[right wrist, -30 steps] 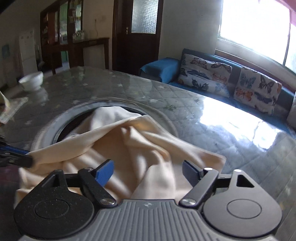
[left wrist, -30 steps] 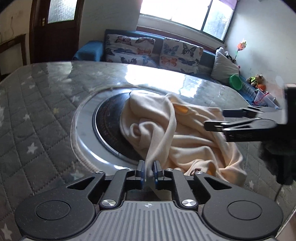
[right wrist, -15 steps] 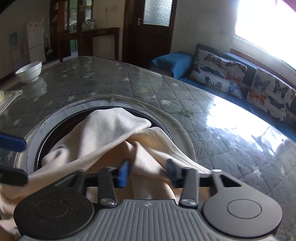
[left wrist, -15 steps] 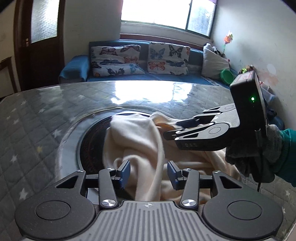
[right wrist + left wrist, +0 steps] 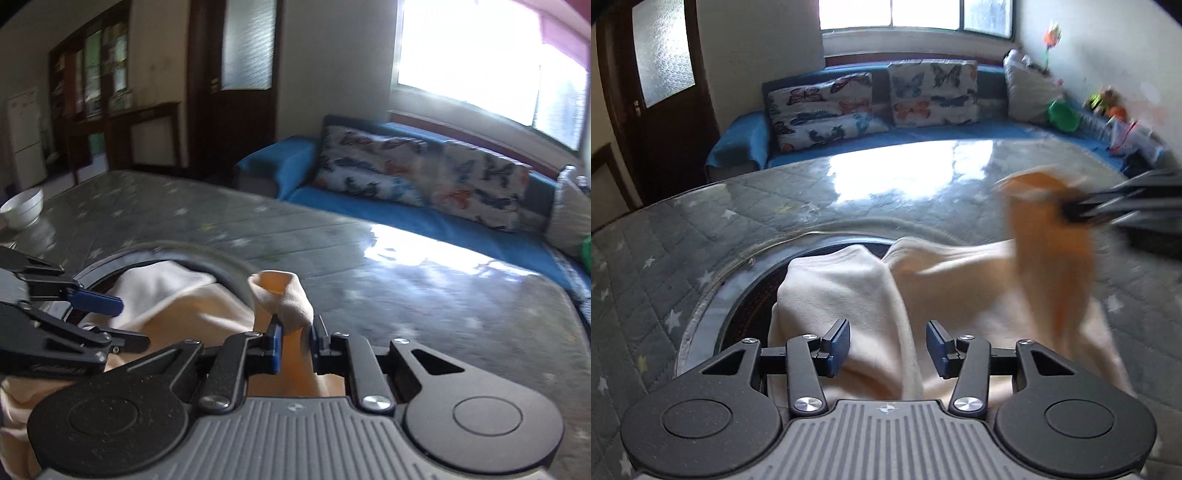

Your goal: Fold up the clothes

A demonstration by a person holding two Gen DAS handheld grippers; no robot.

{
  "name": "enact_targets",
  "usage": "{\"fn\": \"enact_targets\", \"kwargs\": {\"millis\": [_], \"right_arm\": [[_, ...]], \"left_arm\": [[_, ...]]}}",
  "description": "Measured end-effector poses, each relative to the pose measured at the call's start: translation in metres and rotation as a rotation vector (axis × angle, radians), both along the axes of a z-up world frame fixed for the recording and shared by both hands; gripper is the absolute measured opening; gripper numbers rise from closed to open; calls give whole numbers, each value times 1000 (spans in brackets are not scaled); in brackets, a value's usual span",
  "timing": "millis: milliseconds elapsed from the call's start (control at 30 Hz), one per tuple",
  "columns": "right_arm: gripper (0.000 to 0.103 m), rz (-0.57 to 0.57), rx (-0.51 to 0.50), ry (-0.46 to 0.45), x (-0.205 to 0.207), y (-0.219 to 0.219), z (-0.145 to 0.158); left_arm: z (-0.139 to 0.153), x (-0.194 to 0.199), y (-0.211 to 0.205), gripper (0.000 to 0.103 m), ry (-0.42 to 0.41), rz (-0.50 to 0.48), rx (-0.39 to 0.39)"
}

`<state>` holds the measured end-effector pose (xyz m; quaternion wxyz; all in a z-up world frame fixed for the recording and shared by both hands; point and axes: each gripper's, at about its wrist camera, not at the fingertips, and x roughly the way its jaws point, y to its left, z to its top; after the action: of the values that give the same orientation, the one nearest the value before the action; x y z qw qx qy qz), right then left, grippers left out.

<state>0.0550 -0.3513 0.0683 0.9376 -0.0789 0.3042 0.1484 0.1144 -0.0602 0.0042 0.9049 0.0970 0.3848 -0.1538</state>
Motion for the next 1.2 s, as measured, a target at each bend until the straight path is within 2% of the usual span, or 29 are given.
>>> {"fn": "enact_targets", "kwargs": {"millis": [33,100,133,167,267,400,500,767,900,1033,1200], "right_arm": [[13,-21,-1,-11,-5,-10,5],[13,-72,-3,-35,-18,-34,14],[13,-91,-5,-43,-24,-42,17],[13,-111,-6,-52,-29,-51,20],[13,-184,-3,-67,-51,-79,24],[13,-283,4,-79,-84,-117,27],[13,-333,12,-59,-105,-136,17],[13,-436,12,-9,-139,-162,-10],[13,-450,14,-8,-149,-163,-12],[13,-460,13,-17,-167,-160,-8],[13,-487,-14,15,-170,-161,-14]], "left_arm": [[-4,3,-3,44,4,-9,16],[-10,6,-4,24,-6,-3,50],[-13,8,-4,19,-11,1,66],[-13,9,0,10,-4,10,51],[-7,4,13,5,-19,33,12],[12,-13,42,3,-64,85,-38],[26,-27,70,3,-92,145,-82],[50,-84,156,3,-123,317,-230],[53,-118,193,3,-108,387,-266],[45,-145,224,3,-44,430,-312],[28,-163,243,4,4,472,-307]]}}
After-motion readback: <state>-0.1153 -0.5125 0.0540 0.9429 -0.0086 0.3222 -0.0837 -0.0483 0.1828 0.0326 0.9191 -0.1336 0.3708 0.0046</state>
